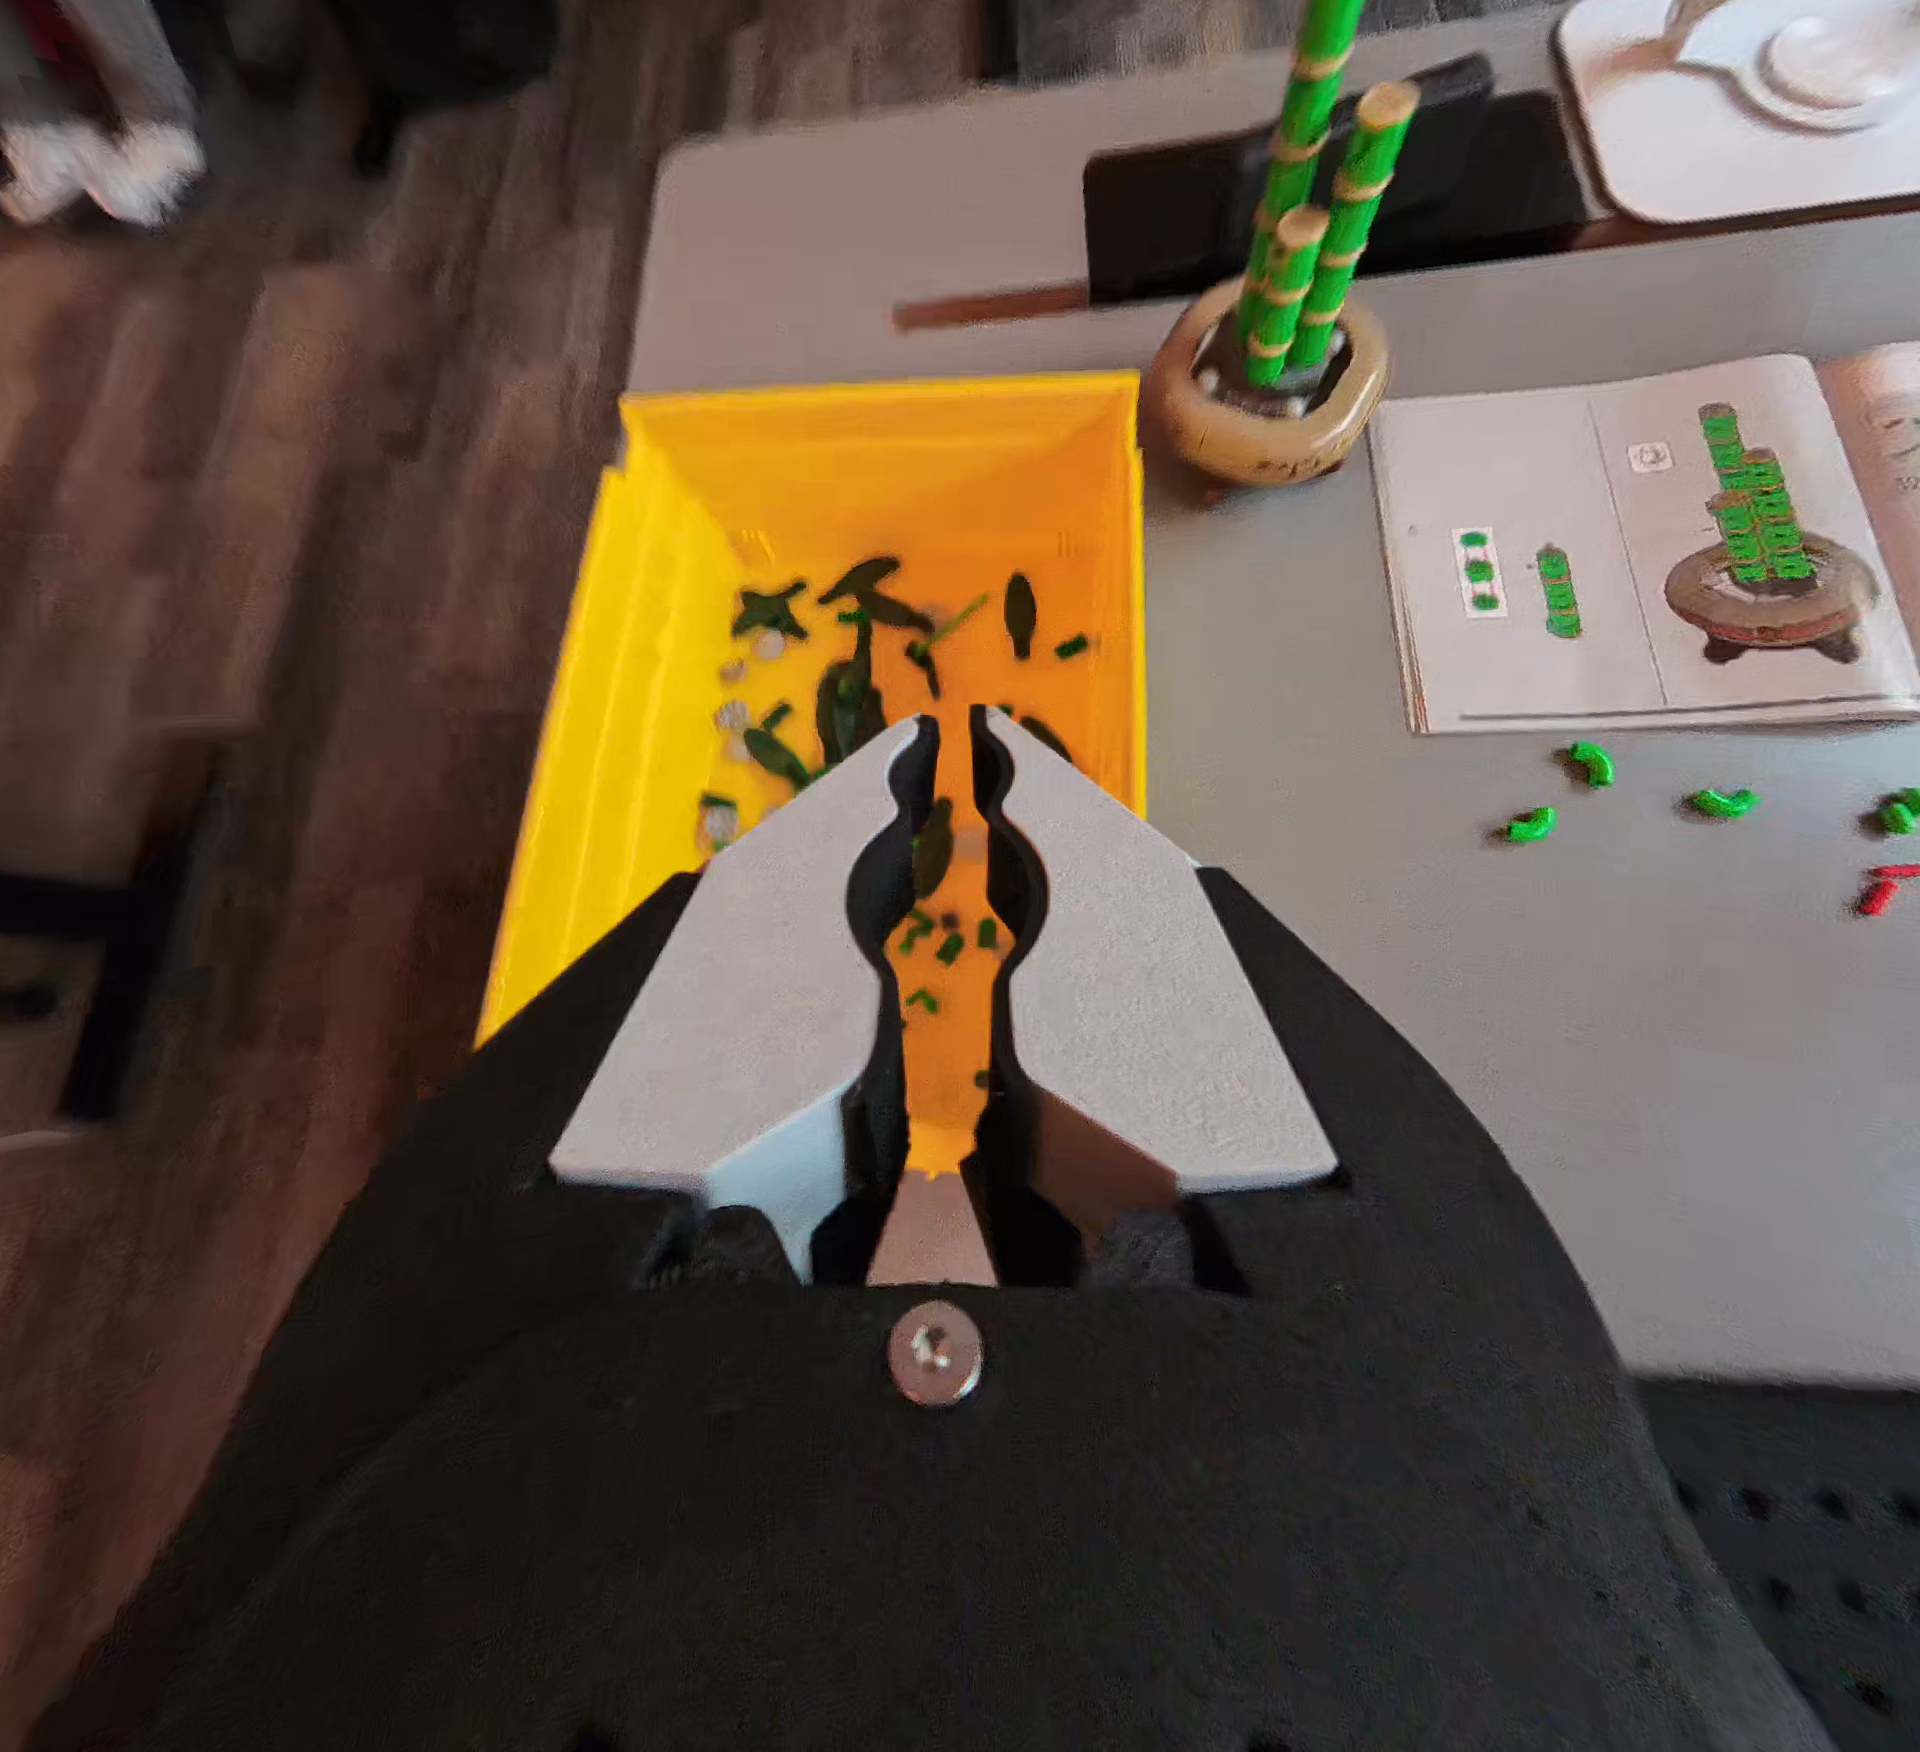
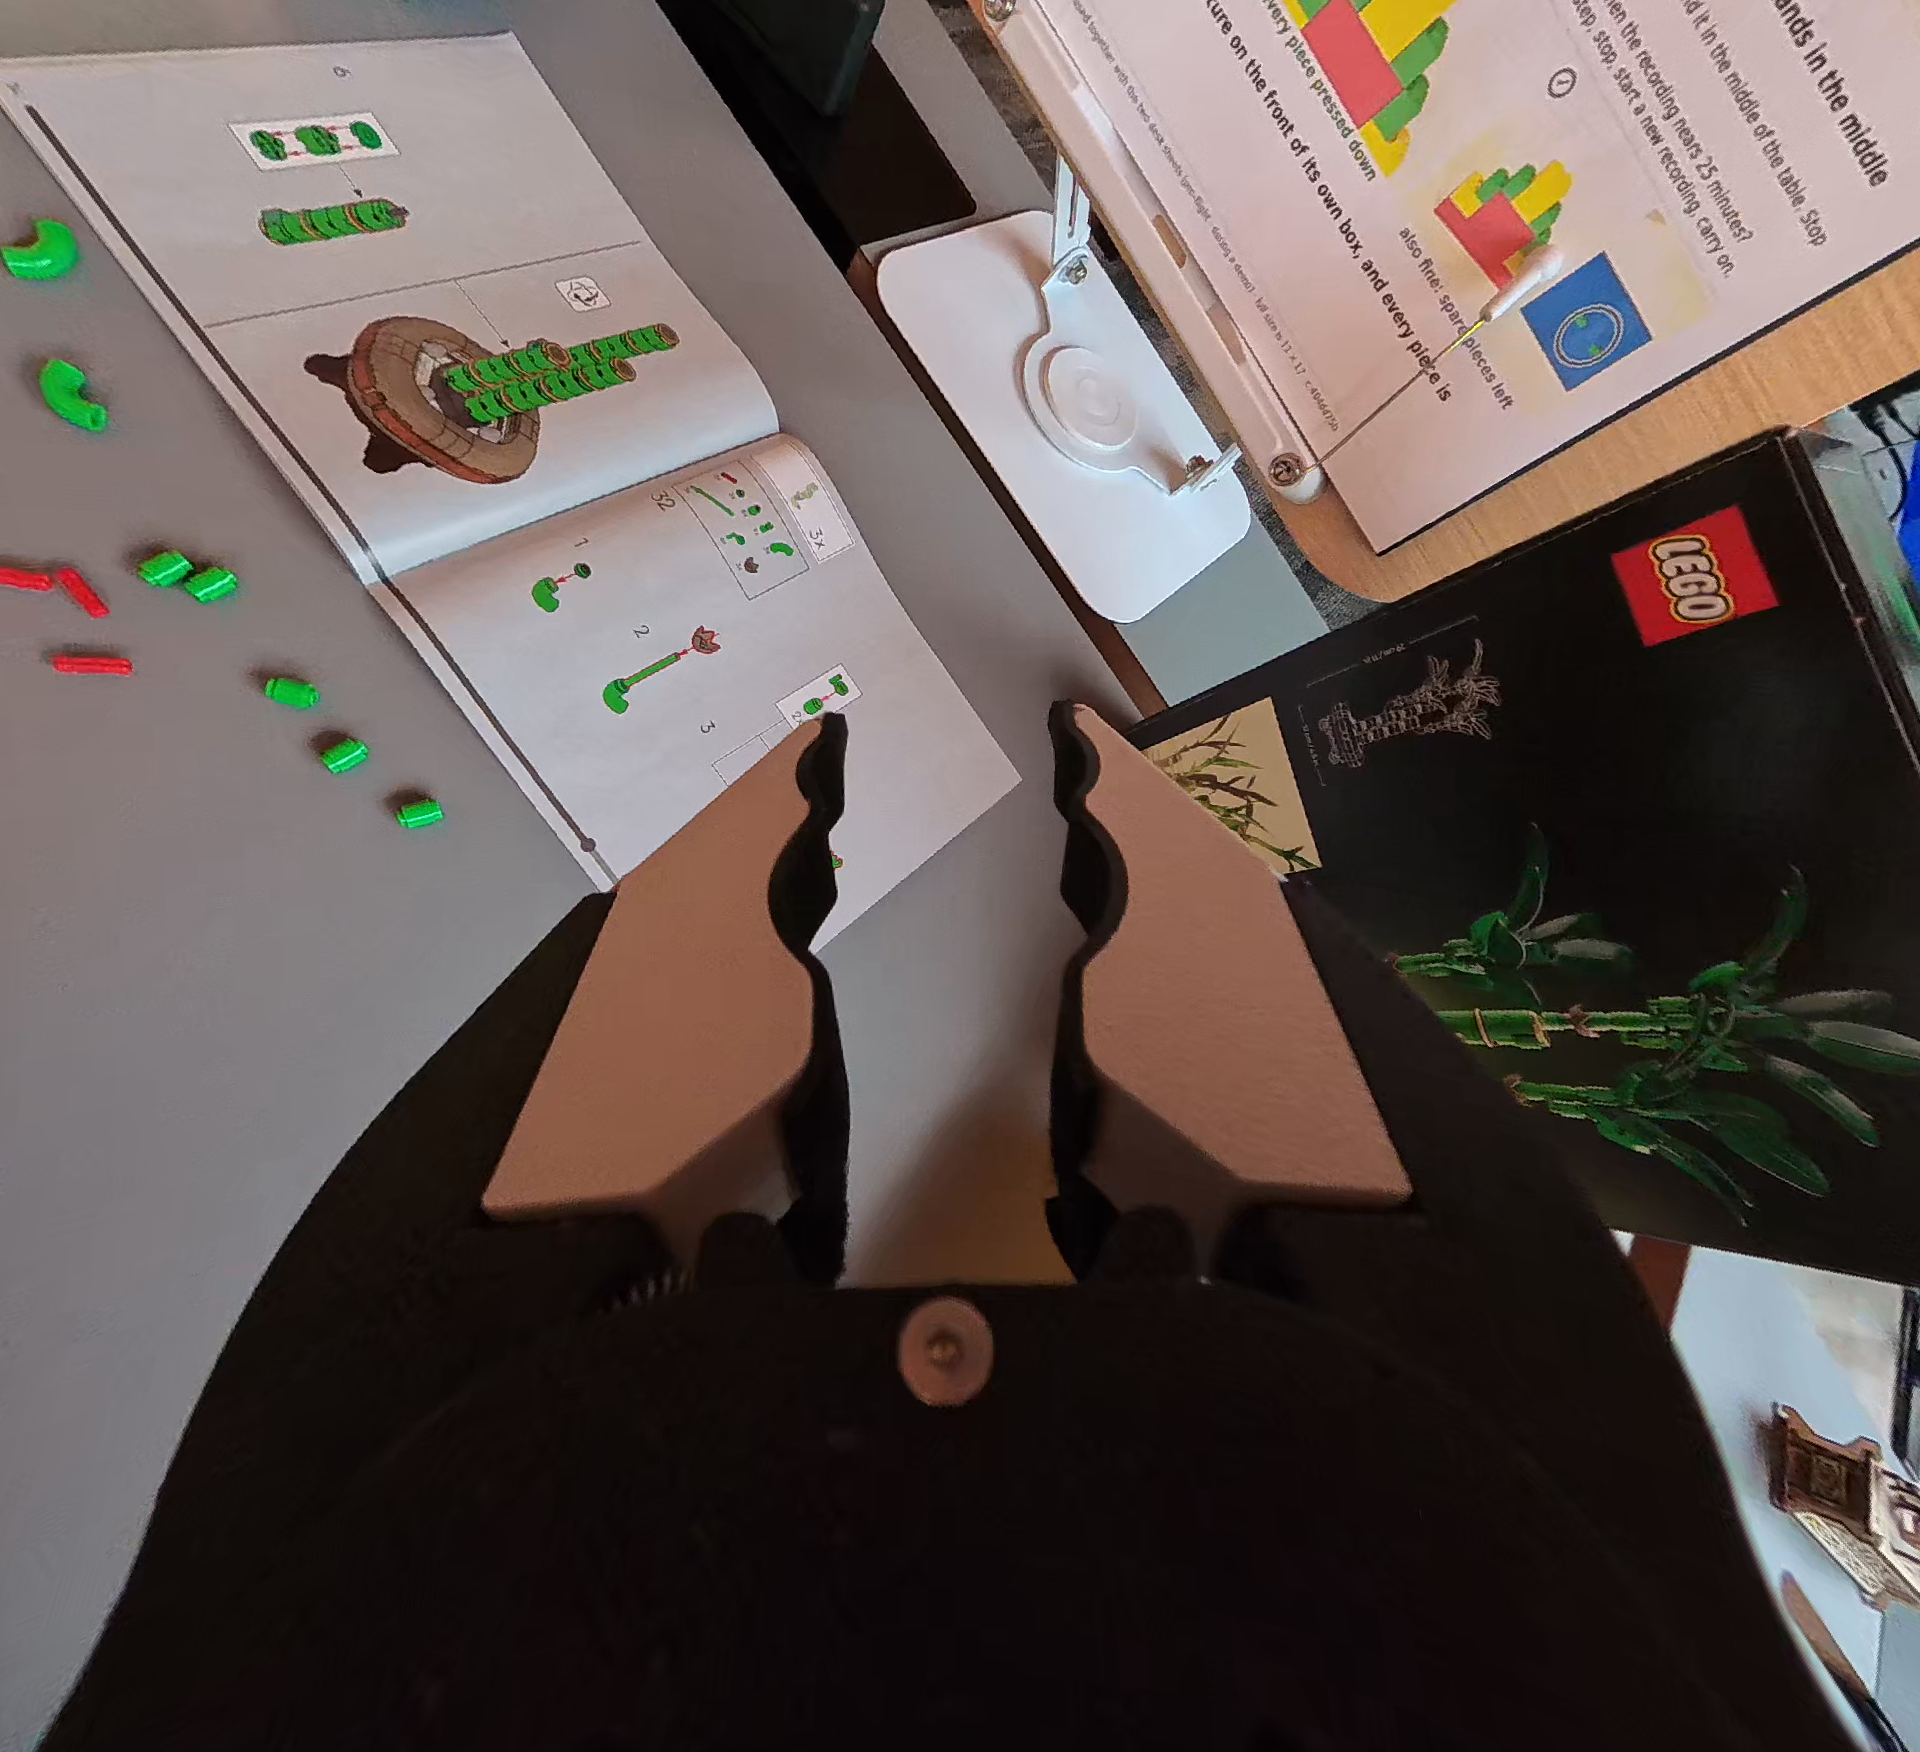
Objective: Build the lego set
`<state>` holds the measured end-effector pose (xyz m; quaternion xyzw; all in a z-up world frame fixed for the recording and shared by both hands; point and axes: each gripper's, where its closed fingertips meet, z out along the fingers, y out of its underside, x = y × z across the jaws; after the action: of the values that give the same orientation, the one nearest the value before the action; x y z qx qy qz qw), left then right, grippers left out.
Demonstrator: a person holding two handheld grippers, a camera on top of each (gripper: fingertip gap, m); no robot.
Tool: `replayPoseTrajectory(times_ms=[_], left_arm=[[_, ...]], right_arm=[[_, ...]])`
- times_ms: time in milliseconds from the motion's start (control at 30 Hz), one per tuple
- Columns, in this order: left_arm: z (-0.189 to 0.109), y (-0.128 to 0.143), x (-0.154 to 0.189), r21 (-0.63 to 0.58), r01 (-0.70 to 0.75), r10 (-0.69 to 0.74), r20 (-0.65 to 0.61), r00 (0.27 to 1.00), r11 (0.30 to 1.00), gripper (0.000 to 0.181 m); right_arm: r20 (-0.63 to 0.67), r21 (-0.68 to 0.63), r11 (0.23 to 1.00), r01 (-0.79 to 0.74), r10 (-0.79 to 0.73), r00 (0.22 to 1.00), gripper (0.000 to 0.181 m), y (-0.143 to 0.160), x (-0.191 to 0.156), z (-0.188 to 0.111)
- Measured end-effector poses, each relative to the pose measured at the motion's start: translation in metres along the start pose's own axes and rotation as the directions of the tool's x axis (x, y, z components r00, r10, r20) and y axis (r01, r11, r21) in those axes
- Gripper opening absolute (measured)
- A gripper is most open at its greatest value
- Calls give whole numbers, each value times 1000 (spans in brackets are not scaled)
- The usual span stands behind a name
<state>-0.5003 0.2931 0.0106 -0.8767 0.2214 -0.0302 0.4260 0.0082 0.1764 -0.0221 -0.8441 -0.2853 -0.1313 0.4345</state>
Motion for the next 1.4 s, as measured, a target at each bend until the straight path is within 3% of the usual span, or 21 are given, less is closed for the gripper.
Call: replayPoseTrajectory(times_ms=[33,100,200,233,400,533,733,1067,1400], left_arm=[[8,10,-7,-43,49,-50,-28,998,998,6],[25,28,-20,-132,124,-134,-67,989,983,12],[56,44,-48,-196,211,-217,-9,976,958,35],[64,51,-52,-228,233,-242,-13,970,946,27],[97,73,-50,-327,273,-313,-78,946,905,19],[122,81,-30,-398,228,-313,-162,936,889,7],[151,105,-17,-524,184,-316,-174,933,832,4],[174,133,-17,-624,176,-317,-121,941,761,5],[181,135,-15,-637,99,-221,-115,968,765,3]], right_arm=[[-2,-2,1000,1,-1,1000,39,-1,-1,0],[-9,-8,1000,4,-5,1000,39,-2,-3,-1],[-15,-20,1000,4,-5,1000,40,-1,-5,-2],[-17,-24,1000,5,-6,1000,40,-1,-6,-1],[-17,-52,999,16,-17,1000,40,5,-9,-1],[-15,-80,997,9,-10,1000,40,15,-6,1],[-17,-97,995,11,-13,1000,40,21,-4,2],[-16,-126,991,44,-46,999,40,26,-5,3],[-8,-131,990,54,-55,998,40,29,-5,1]])
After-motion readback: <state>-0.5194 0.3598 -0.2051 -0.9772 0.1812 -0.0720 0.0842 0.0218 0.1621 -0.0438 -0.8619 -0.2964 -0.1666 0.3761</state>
